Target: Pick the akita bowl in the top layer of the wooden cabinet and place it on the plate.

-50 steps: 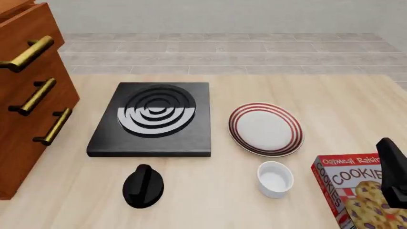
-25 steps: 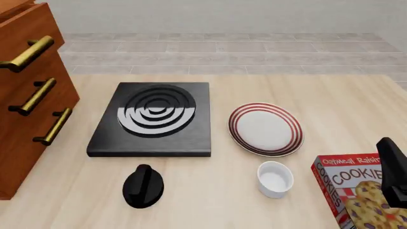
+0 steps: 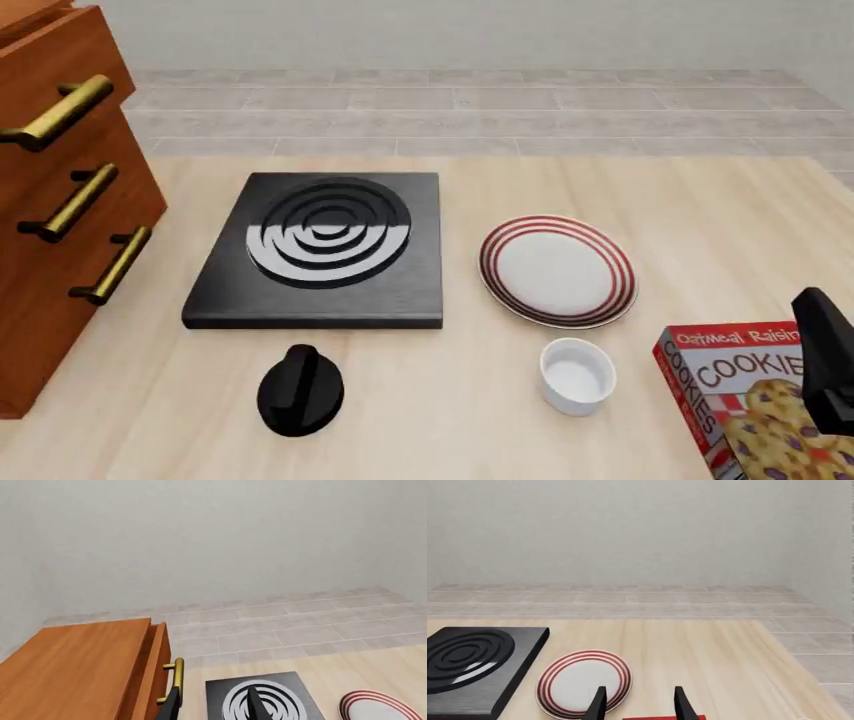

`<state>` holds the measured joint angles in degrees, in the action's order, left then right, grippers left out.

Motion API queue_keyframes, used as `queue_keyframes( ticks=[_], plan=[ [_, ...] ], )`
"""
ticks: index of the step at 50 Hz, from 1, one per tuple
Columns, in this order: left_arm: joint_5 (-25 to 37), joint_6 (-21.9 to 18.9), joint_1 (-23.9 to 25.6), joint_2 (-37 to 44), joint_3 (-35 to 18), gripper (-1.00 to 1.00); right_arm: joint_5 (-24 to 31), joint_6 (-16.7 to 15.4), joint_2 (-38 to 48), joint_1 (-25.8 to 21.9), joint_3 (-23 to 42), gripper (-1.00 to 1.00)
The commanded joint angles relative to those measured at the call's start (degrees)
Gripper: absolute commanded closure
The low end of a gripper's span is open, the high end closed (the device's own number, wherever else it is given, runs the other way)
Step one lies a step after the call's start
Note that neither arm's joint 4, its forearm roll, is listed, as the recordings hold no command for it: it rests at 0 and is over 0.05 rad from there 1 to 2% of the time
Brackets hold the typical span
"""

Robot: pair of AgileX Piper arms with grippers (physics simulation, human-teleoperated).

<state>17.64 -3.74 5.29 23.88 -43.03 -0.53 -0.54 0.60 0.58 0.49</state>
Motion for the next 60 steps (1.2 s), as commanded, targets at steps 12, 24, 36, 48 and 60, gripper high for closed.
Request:
queue_keyframes(
  ticks=[12, 24, 36, 48, 60],
  plan=[
    [6.7, -2.3, 1.0, 6.8, -10.7, -1.00, 0.1, 0.3, 0.0, 0.6, 0.0, -1.00],
    [9.4, -4.0, -0.9, 9.8, -12.9, -1.00, 0.0, 0.3, 0.1, 0.7, 0.1, -1.00],
    [13.3, -4.3, -2.5, 11.6, -16.8, -1.00, 0.4, 0.2, -0.2, 0.6, 0.1, -1.00],
    [18.3, 0.2, -4.0, 14.8, -21.5, -1.00, 0.4, 0.2, -0.2, 0.4, 0.1, -1.00],
    [22.4, 2.8, -4.9, 17.9, -25.3, -1.00, 0.4, 0.1, -0.3, 0.3, 0.1, -1.00]
  ],
)
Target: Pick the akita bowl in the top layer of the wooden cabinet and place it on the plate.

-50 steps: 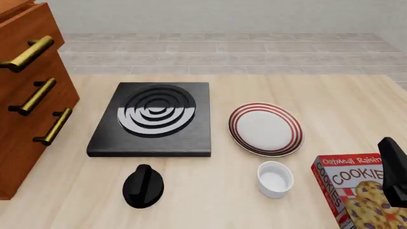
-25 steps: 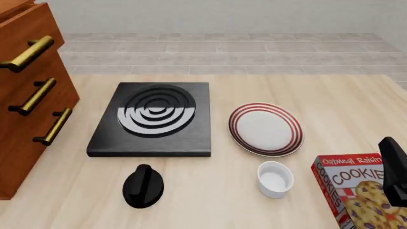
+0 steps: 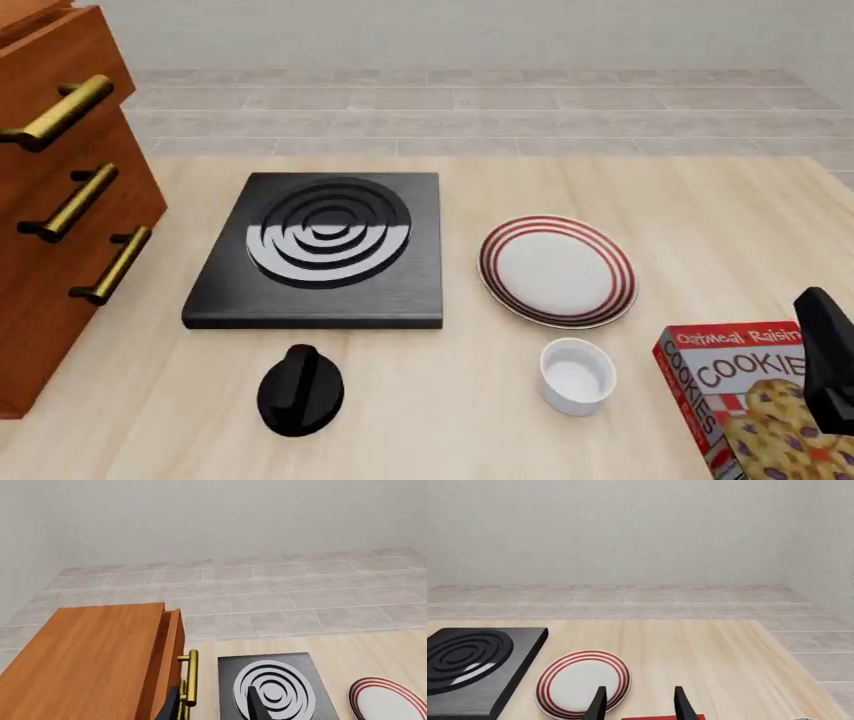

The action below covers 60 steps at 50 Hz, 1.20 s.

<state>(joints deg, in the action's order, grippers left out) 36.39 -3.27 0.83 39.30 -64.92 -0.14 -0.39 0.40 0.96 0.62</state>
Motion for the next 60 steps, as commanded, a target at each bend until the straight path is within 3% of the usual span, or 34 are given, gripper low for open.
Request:
queue_keyframes(
  ticks=[1, 14, 18, 37, 43, 44, 60],
  plan=[
    [4.1, 2.5, -0.6, 3.0, -3.7, -1.00, 0.0, 0.0, -0.1, -0.1, 0.0, -1.00],
    [7.3, 4.6, -1.3, 6.2, -5.6, -1.00, -0.1, 0.1, 0.1, -0.1, 0.0, -1.00],
    [7.6, 2.0, -3.3, 6.9, -6.1, -1.00, 0.0, 0.1, 0.0, 0.0, 0.0, -1.00],
    [10.4, -0.9, -4.8, 9.3, -7.3, -1.00, 0.1, 0.2, -0.1, 0.0, 0.0, -1.00],
    [10.9, -2.2, -6.1, 9.6, -6.6, -1.00, 0.1, 0.3, -0.1, 0.1, 0.0, -1.00],
    [10.6, -4.5, -6.9, 9.4, -6.1, -1.00, 0.1, 0.4, -0.2, 0.1, 0.0, -1.00],
    [9.2, -5.7, -9.6, 9.6, -1.4, -1.00, 0.1, 0.5, -0.3, 0.1, 0.0, -1.00]
  ],
)
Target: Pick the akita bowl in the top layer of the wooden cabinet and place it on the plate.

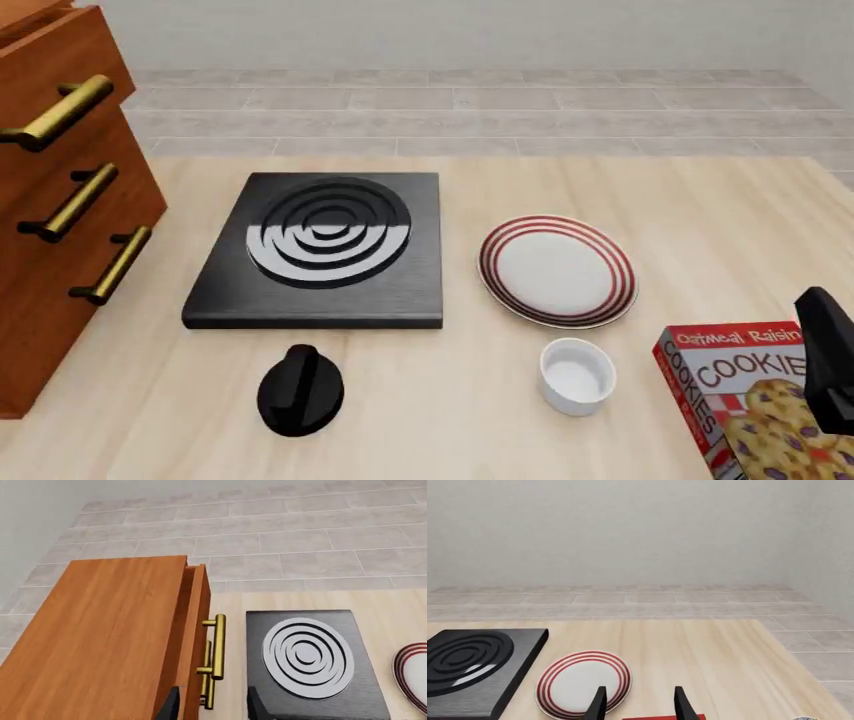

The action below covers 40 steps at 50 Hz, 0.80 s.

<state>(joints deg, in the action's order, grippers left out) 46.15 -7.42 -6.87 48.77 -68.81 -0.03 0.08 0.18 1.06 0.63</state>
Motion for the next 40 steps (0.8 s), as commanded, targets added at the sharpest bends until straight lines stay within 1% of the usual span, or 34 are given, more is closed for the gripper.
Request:
queue_keyframes(
  ticks=[1, 15, 40],
  plan=[
    [-0.6, -1.3, -1.7, 0.0, 2.7, -1.00, 0.0, 0.1, 0.0, 0.0, 0.0, -1.00],
    [-1.5, -1.5, -3.3, -1.0, 6.3, -1.00, 0.0, 0.0, 0.0, 0.0, -0.1, -1.00],
    [-2.6, -2.2, -5.4, -1.6, 9.3, -1.00, -0.1, -0.2, 0.2, -0.1, 0.0, -1.00]
  ],
)
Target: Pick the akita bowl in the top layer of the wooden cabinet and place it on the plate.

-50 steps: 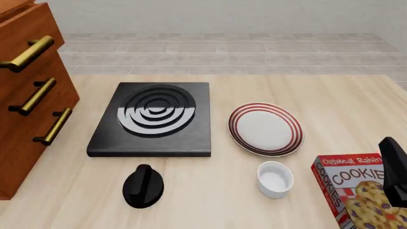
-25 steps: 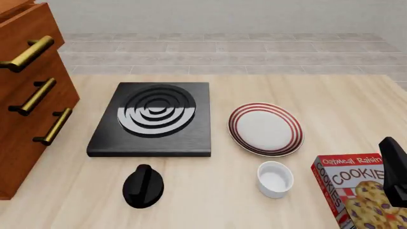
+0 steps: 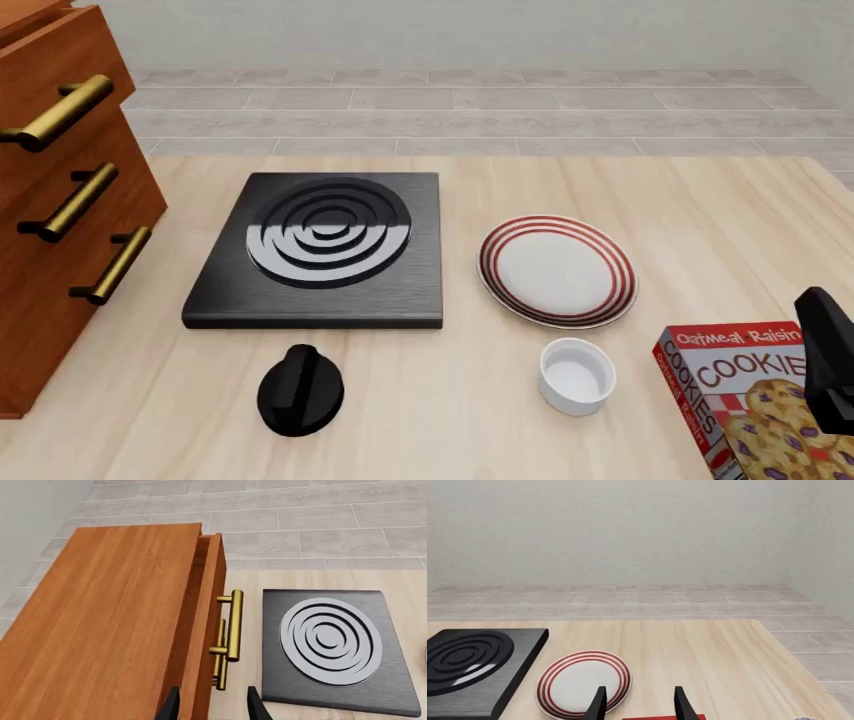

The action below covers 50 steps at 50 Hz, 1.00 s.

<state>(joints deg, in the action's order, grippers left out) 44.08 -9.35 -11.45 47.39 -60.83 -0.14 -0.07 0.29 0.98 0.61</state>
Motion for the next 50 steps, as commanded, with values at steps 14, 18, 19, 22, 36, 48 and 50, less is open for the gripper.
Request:
queue_keyframes(
  ticks=[14, 18, 19, 22, 36, 48, 50],
  plan=[
    [-1.7, -0.5, -2.1, -0.5, 3.4, -1.00, -0.2, -0.1, 0.3, -0.1, 0.0, -1.00],
    [-2.0, -0.5, -2.4, -0.6, 4.2, -1.00, -0.2, -0.1, 0.3, 0.0, 0.1, -1.00],
    [-2.0, -0.4, -2.4, -0.6, 4.3, -1.00, -0.2, -0.1, 0.3, -0.1, 0.1, -1.00],
    [-2.2, -0.3, -2.6, -0.5, 4.7, -1.00, -0.2, -0.2, 0.3, -0.1, 0.1, -1.00],
    [-3.2, -0.3, -3.4, -0.6, 7.2, -1.00, 0.1, -0.5, 0.0, -0.2, 0.0, -1.00],
    [-3.8, -0.7, -4.8, -0.6, 8.8, -1.00, 0.2, -0.5, -0.1, -0.3, -0.1, -1.00],
    [-3.9, -0.7, -4.9, -0.6, 9.1, -1.00, 0.2, -0.6, 0.0, -0.4, -0.1, -1.00]
  ],
)
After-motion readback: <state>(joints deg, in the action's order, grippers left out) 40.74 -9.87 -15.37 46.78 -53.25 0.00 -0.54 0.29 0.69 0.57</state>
